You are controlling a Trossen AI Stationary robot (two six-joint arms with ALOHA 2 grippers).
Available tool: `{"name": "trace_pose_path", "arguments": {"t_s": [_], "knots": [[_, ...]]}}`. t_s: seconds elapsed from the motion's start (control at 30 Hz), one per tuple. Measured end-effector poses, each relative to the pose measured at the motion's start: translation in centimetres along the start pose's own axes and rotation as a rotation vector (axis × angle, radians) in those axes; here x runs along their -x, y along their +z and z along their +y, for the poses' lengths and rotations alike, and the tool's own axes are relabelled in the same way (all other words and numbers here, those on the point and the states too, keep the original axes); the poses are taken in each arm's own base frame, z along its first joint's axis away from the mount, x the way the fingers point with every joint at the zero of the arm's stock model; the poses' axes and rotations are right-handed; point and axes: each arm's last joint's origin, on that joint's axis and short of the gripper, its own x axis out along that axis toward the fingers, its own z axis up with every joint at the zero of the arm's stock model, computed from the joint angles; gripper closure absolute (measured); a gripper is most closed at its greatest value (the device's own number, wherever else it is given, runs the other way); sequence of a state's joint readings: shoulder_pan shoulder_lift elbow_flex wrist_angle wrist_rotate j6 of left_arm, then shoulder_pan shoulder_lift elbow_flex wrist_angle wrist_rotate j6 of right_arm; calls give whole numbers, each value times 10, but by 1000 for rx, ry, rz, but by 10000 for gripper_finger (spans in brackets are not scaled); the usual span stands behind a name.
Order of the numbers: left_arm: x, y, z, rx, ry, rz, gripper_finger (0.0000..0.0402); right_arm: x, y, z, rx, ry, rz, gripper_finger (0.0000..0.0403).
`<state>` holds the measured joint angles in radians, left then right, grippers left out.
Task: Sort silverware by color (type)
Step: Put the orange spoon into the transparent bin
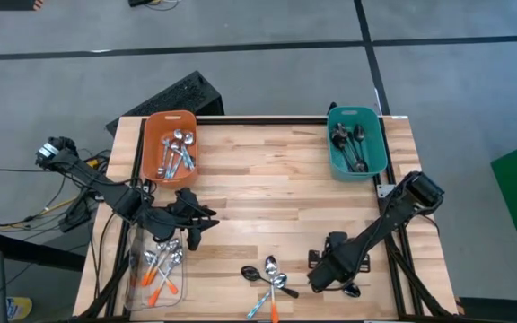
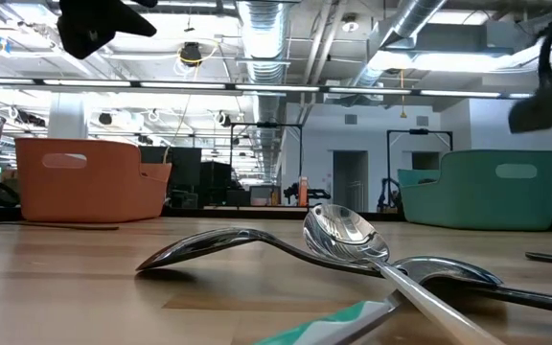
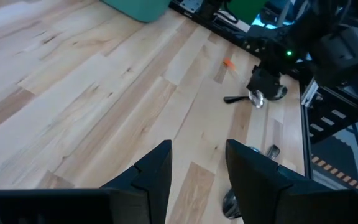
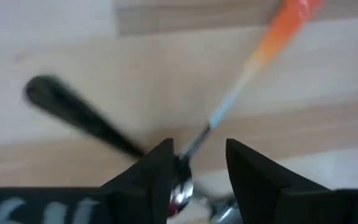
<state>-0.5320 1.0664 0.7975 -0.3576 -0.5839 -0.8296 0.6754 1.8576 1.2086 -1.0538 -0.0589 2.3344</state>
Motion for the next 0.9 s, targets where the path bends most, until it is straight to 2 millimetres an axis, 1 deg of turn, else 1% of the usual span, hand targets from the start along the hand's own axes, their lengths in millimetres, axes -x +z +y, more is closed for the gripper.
{"name": "trace_pose_path", "arguments": {"t_s": [0.1,0.17,0.27,0.37,0.5,0.7,0.83,0.9], "knots": [[0,0,0,1,0,1,265,-11,7,-1,-11,-18,-12,239],[0,0,0,0,-4,3,265,-18,10,0,-16,-1,9,243],[1,-2,-2,-3,-12,7,265,-25,13,1,1,14,32,250],[3,-4,-3,2,-21,16,265,-28,13,2,16,38,35,262],[6,-8,-5,-3,-24,23,265,-28,13,4,73,55,21,290],[8,-11,-6,-9,-9,19,265,-28,15,7,138,71,12,346],[9,-11,-6,-7,-3,9,265,-18,16,13,205,84,-25,385],[9,-11,-6,0,-2,7,265,-8,16,24,253,158,-75,390]]}}
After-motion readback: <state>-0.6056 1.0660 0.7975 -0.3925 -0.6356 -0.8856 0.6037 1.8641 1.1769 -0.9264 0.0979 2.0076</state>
